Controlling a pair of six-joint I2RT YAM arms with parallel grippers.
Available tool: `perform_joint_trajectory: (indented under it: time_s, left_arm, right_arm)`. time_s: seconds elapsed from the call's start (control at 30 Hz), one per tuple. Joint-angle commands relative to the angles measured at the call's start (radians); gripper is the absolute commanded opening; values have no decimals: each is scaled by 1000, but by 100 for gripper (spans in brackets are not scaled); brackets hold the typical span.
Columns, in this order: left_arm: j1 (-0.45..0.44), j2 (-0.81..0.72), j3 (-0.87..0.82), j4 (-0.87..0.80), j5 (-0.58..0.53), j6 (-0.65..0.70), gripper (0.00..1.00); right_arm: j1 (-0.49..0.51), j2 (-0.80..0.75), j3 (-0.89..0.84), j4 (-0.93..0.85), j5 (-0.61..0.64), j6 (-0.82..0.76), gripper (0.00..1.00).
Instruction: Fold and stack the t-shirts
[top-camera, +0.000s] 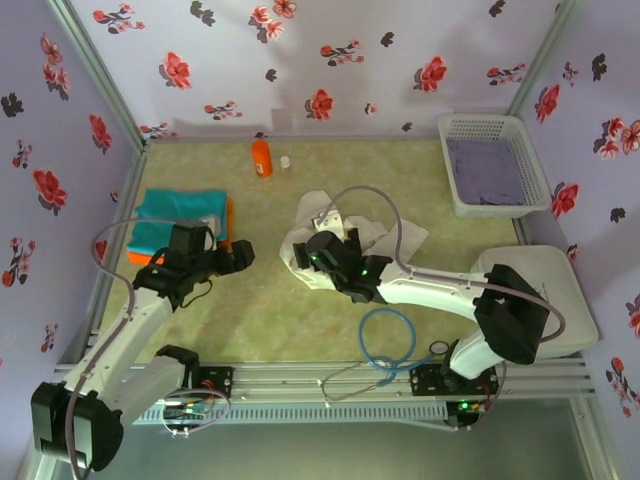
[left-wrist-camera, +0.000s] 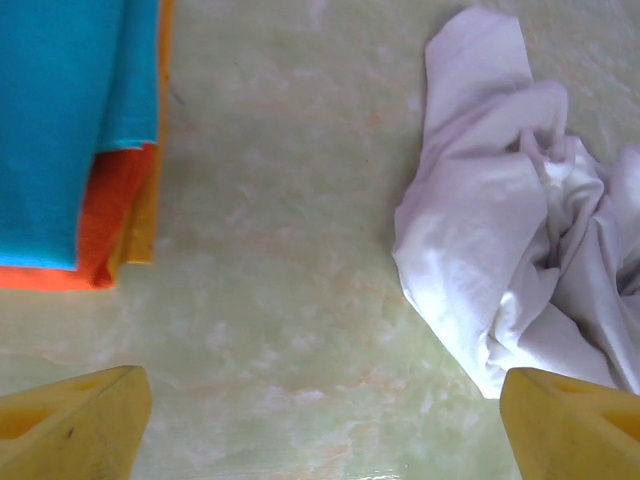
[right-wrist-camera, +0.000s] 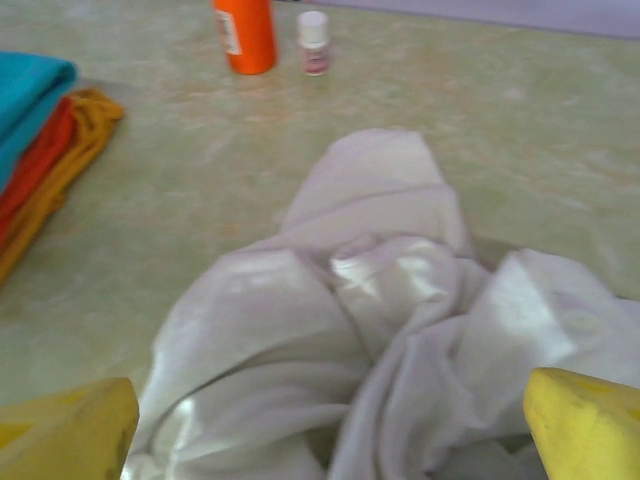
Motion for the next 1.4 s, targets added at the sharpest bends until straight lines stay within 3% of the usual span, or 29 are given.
perform_joint_trajectory:
  time_s: [0.0,0.13,0.2,0.37,0.53,0.73,0.8,0.87,0.97,1.17,1.27,1.37]
  left_arm:
    - [-72,59,4,105,-37,-34,88]
    - [-162,184,67,148,-61,-24,86]
    - [-206,251,105,163,-70,-12,84]
    - [-282,374,186,180,-95,1,84]
    - [-350,461,278,151,-122,-8,84]
    - [-401,530,390,72,-172,-27,84]
    - [-411,545,421,52,-191,-30,84]
    - [-416,552,440,35,-203,-27,84]
    - [-417,561,452,24,-212,-4,83]
    - [-416,598,464,-20,-268,53,80]
    - [-415,624,451,-7,-291,67,68]
    - [-413,667,457,9,-301,68,65]
  right_arm:
    - [-12,-78,3,-119,176,69,95]
    - [-78,-167,-88,-152,150,185,80]
    - [-152,-209,-139,-175,66,262,74]
    - [-270,-273,-237,-202,-101,364,70]
    - [-316,-290,-280,-205,-257,383,63]
    - [-347,-227,-319,-135,-417,402,42]
    - [-364,-196,-302,-143,-456,393,25]
    - [-364,-209,-291,-165,-431,386,9]
    - [-370,-285,-298,-187,-363,381,0]
    - [-424,-521,-332,-306,-144,386,0]
    - [-465,-630,-350,-431,8,485,0]
    - [-488,-704,-379,-471,30,498,0]
